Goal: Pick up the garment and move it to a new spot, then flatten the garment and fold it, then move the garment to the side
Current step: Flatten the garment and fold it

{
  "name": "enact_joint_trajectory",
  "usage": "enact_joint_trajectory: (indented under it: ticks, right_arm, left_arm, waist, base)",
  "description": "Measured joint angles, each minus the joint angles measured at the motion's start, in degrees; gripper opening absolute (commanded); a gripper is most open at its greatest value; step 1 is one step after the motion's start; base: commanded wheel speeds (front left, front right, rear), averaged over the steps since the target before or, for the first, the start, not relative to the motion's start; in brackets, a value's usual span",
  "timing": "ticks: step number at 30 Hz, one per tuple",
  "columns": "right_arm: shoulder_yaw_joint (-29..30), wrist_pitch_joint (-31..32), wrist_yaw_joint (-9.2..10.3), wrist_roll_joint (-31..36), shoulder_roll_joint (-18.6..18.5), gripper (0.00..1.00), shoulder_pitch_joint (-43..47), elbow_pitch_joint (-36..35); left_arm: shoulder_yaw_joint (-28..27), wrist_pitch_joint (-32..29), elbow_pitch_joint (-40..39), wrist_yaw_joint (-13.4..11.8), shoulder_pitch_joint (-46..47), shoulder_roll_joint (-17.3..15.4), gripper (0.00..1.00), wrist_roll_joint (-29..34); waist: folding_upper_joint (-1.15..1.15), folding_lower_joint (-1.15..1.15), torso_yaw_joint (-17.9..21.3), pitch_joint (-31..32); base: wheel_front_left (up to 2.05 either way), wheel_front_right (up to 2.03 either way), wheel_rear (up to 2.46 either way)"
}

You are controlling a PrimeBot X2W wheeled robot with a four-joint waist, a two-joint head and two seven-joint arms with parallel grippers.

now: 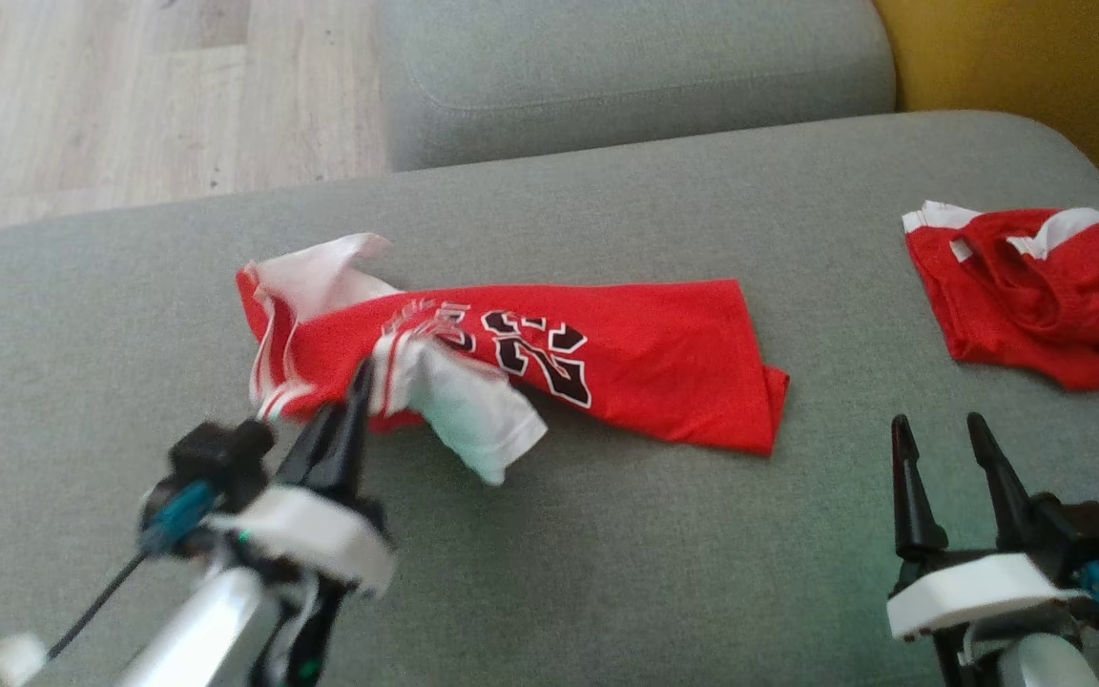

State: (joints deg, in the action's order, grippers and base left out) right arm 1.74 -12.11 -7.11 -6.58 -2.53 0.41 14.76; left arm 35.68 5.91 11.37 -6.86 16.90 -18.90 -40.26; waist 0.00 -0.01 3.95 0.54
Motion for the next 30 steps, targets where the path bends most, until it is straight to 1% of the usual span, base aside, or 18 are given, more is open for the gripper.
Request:
enact_joint_trajectory:
  ticks: [3,5,7,9,10,12,15,16,18,19,20,21,22,23,26,30]
  right_arm:
    - [0.5,0.0,0.00,0.0,0.0,1.00,1.0,-0.1]
    - [1.0,0.0,0.00,0.0,0.0,1.00,1.4,-0.1]
    - [1.7,0.0,0.00,0.0,0.0,1.00,1.5,-0.1]
    - [2.1,0.0,0.00,0.0,0.0,1.00,1.5,-0.2]
    - [2.3,0.0,0.00,0.0,0.0,1.00,1.5,-0.2]
    - [2.5,0.0,0.00,0.1,0.0,1.00,1.5,-0.3]
    - [2.5,0.0,0.00,0.1,0.0,1.00,1.5,-0.4]
    - [2.4,0.0,0.00,0.1,0.0,1.00,1.5,-0.5]
    - [2.4,0.1,0.00,0.1,0.0,1.00,1.5,-0.8]
    - [2.4,0.2,0.00,0.1,0.0,1.00,1.4,-0.8]
    - [2.4,0.4,0.00,0.3,0.0,1.00,1.4,-0.9]
    - [2.4,0.4,0.00,0.3,0.0,1.00,1.4,-0.9]
    - [2.4,0.4,0.00,0.5,0.0,1.00,1.4,-0.9]
    - [2.4,0.5,0.00,0.6,0.0,1.00,1.4,-0.9]
    - [2.4,0.6,0.00,0.6,0.0,1.00,1.4,-1.1]
    - [2.5,1.0,0.00,0.6,0.0,1.00,1.4,-1.3]
  left_arm:
    - [-0.7,-4.2,-8.4,-2.9,-5.2,-6.1,0.00,-0.1]
    - [-2.2,-6.0,-12.7,-5.1,-8.7,-9.6,0.00,-0.3]
    - [-4.1,-7.4,-15.5,-7.3,-11.8,-12.6,0.00,-1.0]
    - [-5.8,-8.5,-17.4,-9.1,-14.6,-14.8,0.00,-2.0]
    - [-6.6,-8.9,-18.0,-9.9,-15.9,-15.4,0.00,-2.8]
    - [-7.2,-9.4,-17.9,-10.9,-18.4,-16.2,0.00,-3.6]
    - [-8.1,-9.2,-15.9,-10.9,-21.7,-16.3,0.00,-5.7]
    - [-8.1,-8.5,-13.5,-10.9,-22.9,-16.3,0.00,-5.8]
    - [-8.2,-7.7,-11.7,-10.9,-23.3,-16.0,0.00,-6.0]
    - [-8.3,-7.2,-11.2,-10.8,-23.3,-15.6,0.08,-6.5]
    - [-8.4,-6.6,-10.7,-10.8,-23.2,-14.9,0.31,-6.6]
    - [-8.4,-6.6,-10.7,-10.8,-23.2,-14.9,0.65,-6.6]
    - [-8.4,-6.0,-10.1,-10.8,-23.2,-14.2,0.97,-6.6]
    - [-8.3,-5.3,-9.6,-10.8,-23.2,-13.5,1.00,-6.6]
    - [-8.2,-2.9,-8.5,-10.7,-23.0,-11.4,1.00,-6.5]
    - [-7.9,-0.7,-7.9,-10.4,-21.8,-10.1,1.00,-5.5]
  waist:
    - [0.00,0.00,-0.4,0.5]
    - [0.00,0.00,-0.4,0.4]
    - [0.00,0.00,-0.4,0.2]
    - [0.00,0.00,-0.4,0.1]
    - [0.00,0.00,-0.4,0.0]
    - [0.00,0.00,-0.3,-0.2]
    - [0.00,0.01,-0.2,-0.4]
    - [0.00,0.01,-0.1,-0.6]
    - [0.00,0.01,-0.1,-0.7]
    - [0.00,0.01,-0.1,-0.7]
    - [0.00,0.01,-0.2,-0.7]
    - [0.00,0.01,-0.2,-0.7]
    - [0.00,0.01,-0.3,-0.6]
    - [0.00,0.01,-0.3,-0.5]
    - [0.00,0.01,-0.5,-0.3]
    - [0.00,0.01,-1.2,0.1]
  base:
    - [0.00,0.00,0.00]
    - [0.00,0.00,0.00]
    - [0.00,0.00,0.00]
    - [0.00,0.00,0.00]
    - [0.00,0.00,0.00]
    - [0.00,0.00,0.00]
    - [0.00,0.00,0.00]
    - [0.00,0.00,0.00]
    - [0.00,0.00,0.00]
    - [0.00,0.00,0.00]
    - [0.00,0.00,0.00]
    - [0.00,0.00,0.00]
    - [0.00,0.00,0.00]
    - [0.00,0.00,0.00]
    - [0.00,0.00,0.00]
    - [0.00,0.00,0.00]
